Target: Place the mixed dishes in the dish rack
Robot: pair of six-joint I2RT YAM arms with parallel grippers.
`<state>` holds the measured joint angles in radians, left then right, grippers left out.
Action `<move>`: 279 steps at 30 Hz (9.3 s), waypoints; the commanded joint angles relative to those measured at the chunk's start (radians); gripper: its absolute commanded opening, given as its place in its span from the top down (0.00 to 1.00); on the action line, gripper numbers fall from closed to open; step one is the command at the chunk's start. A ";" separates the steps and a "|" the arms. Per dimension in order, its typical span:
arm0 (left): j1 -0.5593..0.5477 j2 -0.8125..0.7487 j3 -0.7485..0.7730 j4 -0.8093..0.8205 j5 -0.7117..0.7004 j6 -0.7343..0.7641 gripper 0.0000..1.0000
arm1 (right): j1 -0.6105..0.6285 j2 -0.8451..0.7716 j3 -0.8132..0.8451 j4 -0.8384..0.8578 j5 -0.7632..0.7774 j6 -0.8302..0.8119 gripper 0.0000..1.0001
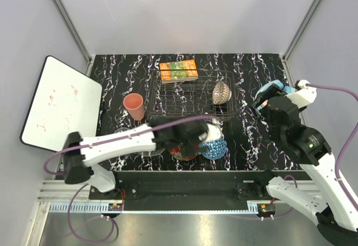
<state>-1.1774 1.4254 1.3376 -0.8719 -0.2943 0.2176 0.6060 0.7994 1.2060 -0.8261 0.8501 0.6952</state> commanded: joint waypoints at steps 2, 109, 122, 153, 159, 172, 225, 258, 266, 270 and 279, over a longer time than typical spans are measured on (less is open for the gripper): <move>-0.114 0.170 0.112 0.071 0.000 0.009 0.01 | 0.001 -0.038 -0.031 -0.082 0.001 0.104 0.18; 0.478 0.707 0.383 1.186 1.120 -1.379 1.00 | 0.001 -0.065 -0.074 -0.031 0.076 -0.066 0.36; 0.507 0.733 0.390 1.071 1.075 -1.273 1.00 | 0.001 -0.054 -0.086 -0.022 0.067 -0.071 0.36; 0.489 0.635 0.307 1.110 1.113 -1.307 0.24 | 0.001 0.017 -0.120 0.016 0.027 -0.076 0.30; 0.504 0.528 0.373 0.958 1.153 -1.129 0.09 | 0.000 0.164 -0.151 0.105 -0.019 -0.075 0.30; 0.738 0.228 0.238 0.459 0.924 -0.522 0.01 | -0.198 0.537 -0.102 0.281 -0.359 -0.082 0.30; 0.519 0.014 -0.206 0.346 0.517 -0.073 0.01 | -0.417 0.566 -0.246 0.252 -0.516 -0.051 0.37; 0.518 -0.031 -0.112 0.245 0.354 -0.035 0.01 | -0.413 0.103 -0.310 0.245 -0.819 -0.057 0.31; 0.522 0.004 0.058 0.156 0.176 0.031 0.01 | -0.168 0.024 -0.537 0.421 -1.066 0.006 0.34; 0.550 -0.060 0.049 0.151 0.158 0.037 0.01 | -0.028 0.190 -0.571 0.501 -1.051 0.049 0.32; 0.607 -0.167 -0.011 0.120 0.146 0.035 0.01 | 0.057 0.466 -0.611 0.734 -1.086 0.082 0.32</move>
<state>-0.5766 1.3010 1.3499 -0.7452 -0.1123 0.2375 0.6334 1.2060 0.5922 -0.2382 -0.2043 0.7586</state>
